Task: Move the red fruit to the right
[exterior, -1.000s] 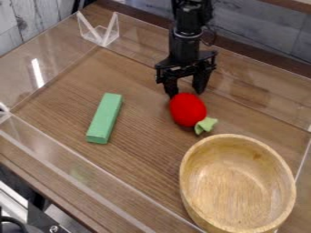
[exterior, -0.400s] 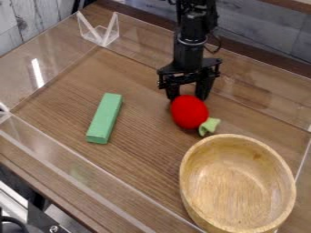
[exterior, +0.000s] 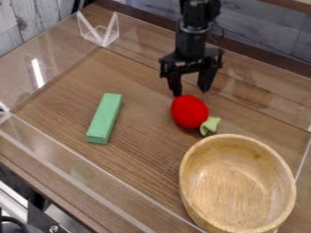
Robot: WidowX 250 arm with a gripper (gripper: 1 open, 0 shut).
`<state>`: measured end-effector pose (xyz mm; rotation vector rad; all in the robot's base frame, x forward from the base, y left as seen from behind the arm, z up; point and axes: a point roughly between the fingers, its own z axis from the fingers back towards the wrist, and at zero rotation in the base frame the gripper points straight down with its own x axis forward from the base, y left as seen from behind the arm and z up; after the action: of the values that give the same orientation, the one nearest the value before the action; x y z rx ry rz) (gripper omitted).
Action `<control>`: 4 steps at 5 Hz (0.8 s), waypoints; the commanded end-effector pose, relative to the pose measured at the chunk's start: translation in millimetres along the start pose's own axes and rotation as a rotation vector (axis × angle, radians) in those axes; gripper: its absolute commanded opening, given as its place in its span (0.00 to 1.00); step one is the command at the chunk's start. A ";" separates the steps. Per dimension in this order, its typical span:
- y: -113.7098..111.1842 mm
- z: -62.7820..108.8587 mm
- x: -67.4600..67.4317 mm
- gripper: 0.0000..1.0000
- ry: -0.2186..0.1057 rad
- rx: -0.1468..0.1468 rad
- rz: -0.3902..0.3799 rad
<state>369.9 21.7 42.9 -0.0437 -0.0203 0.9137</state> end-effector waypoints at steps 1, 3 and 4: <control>-5.7 16.8 5.8 1.00 -0.044 -0.038 -0.058; -1.6 11.2 5.2 1.00 -0.033 -0.015 -0.148; 0.7 6.7 10.1 1.00 -0.029 -0.001 -0.172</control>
<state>364.5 24.5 28.7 -0.0150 0.0159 0.7410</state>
